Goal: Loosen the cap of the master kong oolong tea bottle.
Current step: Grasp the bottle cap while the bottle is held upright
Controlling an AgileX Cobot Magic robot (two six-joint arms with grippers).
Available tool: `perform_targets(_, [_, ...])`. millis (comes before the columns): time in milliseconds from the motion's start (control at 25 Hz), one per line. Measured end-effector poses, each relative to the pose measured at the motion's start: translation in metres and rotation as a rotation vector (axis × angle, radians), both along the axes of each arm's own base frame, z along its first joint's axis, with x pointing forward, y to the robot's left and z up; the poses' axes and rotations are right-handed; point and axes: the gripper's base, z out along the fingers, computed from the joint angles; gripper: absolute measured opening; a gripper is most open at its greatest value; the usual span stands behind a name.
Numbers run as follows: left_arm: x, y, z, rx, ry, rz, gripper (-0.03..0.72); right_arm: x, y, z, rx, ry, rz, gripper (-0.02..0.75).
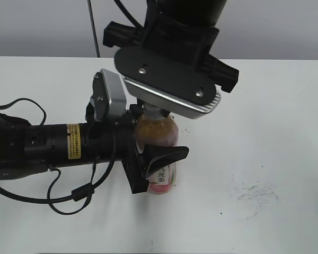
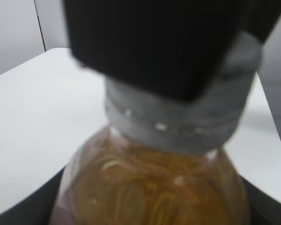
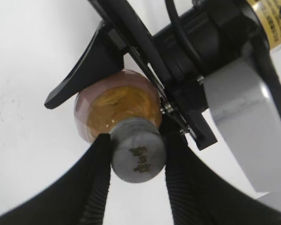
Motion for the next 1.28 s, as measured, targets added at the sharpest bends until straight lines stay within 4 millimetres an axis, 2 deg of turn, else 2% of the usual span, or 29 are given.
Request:
perform_targets(240, [0.0001,0.0000,0.0000,0.000,0.001,0.001,0.447,0.0001,0.0000,0.0000,-0.013,-0.034,0.114,0.269])
perform_targets(400, [0.0002,0.0000,0.0000,0.000,0.002,0.002,0.447,0.0002,0.0001,0.0000,-0.001,-0.007,0.016,0.269])
perform_targets(480, [0.0001,0.0000,0.0000,0.000,0.002,0.001,0.447,0.0002,0.0001,0.0000,0.013,0.029,-0.106,0.276])
perform_targets(560, [0.0003,0.0001,0.0000,-0.001,0.005,0.004,0.447,-0.0003,0.0005,0.0001,0.036,0.080,-0.262,0.316])
perform_targets(800, [0.0007,0.0002,0.0001,-0.003,0.009,0.010,0.447,-0.0021,0.0022,0.0003,0.094,0.230,-0.724,0.575])
perform_targets(880, [0.0008,0.0002,0.0001,-0.004,0.009,0.011,0.447,-0.0020,0.0023,-0.0001,0.113,0.283,-0.906,0.580])
perform_targets(1040, [0.0008,0.0002,0.0001,-0.004,0.009,0.011,0.447,0.0004,0.0000,-0.0005,0.142,0.340,-1.234,0.541])
perform_targets(1280, [0.0011,0.0002,0.0002,-0.005,0.011,0.015,0.447,0.0012,-0.0008,-0.0006,0.198,0.450,-1.667,0.515])
